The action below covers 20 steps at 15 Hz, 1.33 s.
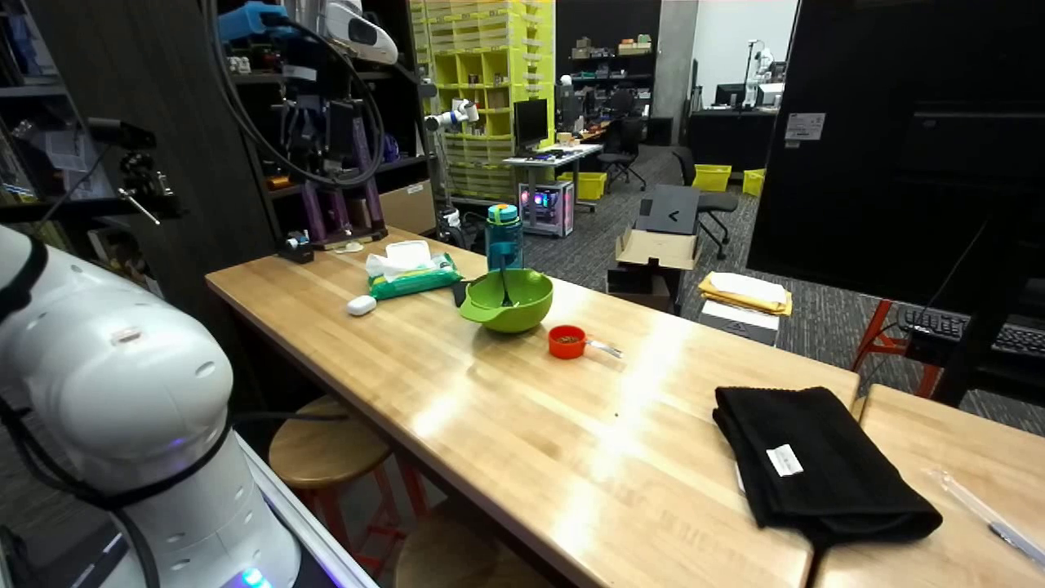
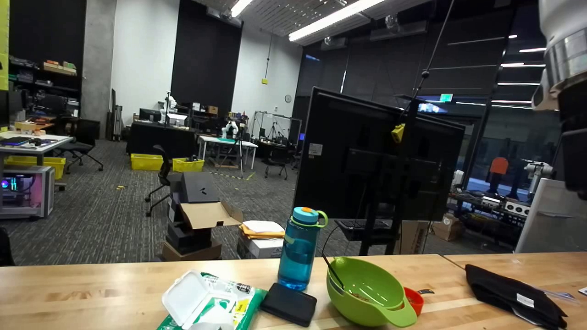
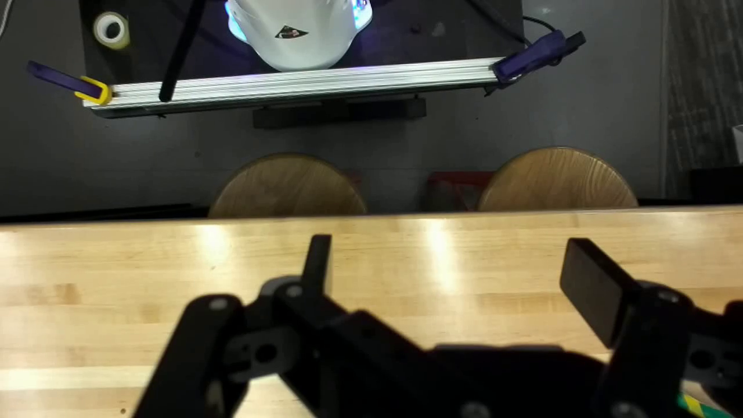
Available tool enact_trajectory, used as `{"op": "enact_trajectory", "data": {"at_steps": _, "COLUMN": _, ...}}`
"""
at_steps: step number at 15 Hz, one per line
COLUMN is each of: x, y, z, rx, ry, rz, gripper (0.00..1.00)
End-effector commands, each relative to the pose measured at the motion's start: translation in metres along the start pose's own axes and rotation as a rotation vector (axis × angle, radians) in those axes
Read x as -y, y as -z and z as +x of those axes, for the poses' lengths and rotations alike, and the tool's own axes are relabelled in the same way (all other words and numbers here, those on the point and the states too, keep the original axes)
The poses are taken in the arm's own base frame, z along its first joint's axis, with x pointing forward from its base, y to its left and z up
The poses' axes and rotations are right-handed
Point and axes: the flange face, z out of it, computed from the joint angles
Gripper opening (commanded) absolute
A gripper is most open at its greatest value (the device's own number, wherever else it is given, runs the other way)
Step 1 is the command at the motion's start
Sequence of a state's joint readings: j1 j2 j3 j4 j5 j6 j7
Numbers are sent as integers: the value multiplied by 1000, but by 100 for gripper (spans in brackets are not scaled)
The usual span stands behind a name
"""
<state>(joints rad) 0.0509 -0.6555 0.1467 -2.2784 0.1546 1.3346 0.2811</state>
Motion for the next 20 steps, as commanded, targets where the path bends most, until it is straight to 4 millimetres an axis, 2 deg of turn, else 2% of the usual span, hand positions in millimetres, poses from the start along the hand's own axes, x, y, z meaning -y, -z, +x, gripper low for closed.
{"op": "enact_trajectory", "data": {"at_steps": 1, "x": -3, "y": 0, "z": 3, "rx": 5, "ry": -2, "rz": 7, "gripper": 100}}
{"op": "enact_trajectory", "data": {"at_steps": 5, "x": -36, "y": 11, "z": 18, "rx": -2, "ry": -15, "rz": 36, "gripper": 100}}
{"op": "enact_trajectory", "data": {"at_steps": 10, "x": -106, "y": 39, "z": 54, "rx": -45, "ry": 14, "rz": 33, "gripper": 100}}
{"op": "enact_trajectory", "data": {"at_steps": 15, "x": -165, "y": 62, "z": 114, "rx": -115, "ry": 137, "rz": 52, "gripper": 100}}
{"op": "enact_trajectory", "data": {"at_steps": 20, "x": -197, "y": 61, "z": 183, "rx": -166, "ry": 226, "rz": 101, "gripper": 100}}
